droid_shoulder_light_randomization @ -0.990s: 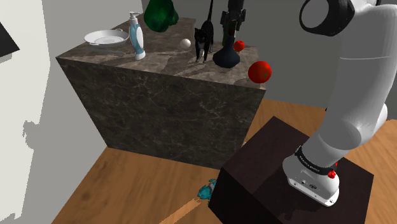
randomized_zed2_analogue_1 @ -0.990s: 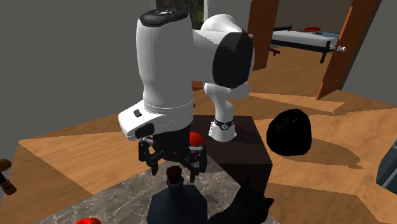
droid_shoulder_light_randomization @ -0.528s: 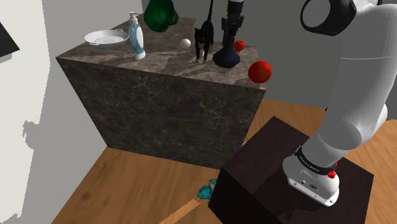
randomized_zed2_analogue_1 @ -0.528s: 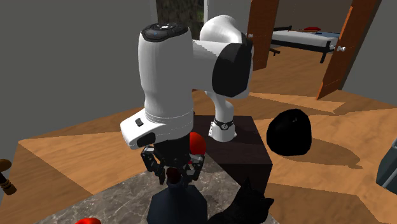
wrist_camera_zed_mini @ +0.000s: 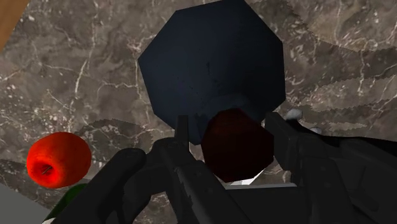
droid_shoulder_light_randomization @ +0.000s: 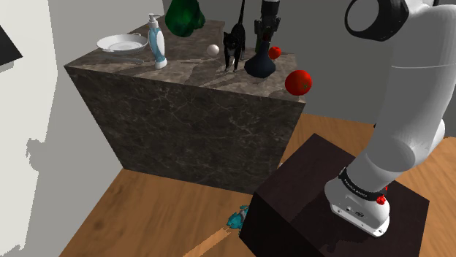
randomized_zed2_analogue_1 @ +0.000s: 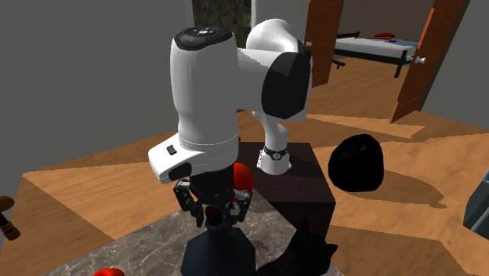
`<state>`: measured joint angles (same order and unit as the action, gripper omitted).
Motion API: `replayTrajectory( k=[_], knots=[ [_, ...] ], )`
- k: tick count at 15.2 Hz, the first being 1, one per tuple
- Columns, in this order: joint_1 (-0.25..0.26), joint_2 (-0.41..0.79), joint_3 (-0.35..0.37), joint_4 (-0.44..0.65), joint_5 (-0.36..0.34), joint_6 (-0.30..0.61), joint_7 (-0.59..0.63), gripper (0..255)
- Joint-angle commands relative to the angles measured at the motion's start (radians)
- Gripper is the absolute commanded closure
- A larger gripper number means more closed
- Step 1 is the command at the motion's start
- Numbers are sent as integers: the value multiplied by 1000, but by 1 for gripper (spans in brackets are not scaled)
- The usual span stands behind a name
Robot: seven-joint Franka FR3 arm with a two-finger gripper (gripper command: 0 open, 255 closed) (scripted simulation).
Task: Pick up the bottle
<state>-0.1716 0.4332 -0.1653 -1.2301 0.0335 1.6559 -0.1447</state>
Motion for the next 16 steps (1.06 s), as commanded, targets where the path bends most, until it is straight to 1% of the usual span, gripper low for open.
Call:
replayTrajectory(
  k=[1, 8, 14, 16],
  knots=[
    [-2, 4, 0, 27, 1, -23, -1, 255],
    [-12, 41, 0, 181, 6, -140, -4, 255],
    [-27, 108, 1, 373, 16, -265, -6, 255],
    [-28, 110, 1, 379, 16, -269, -6, 255]
  ],
)
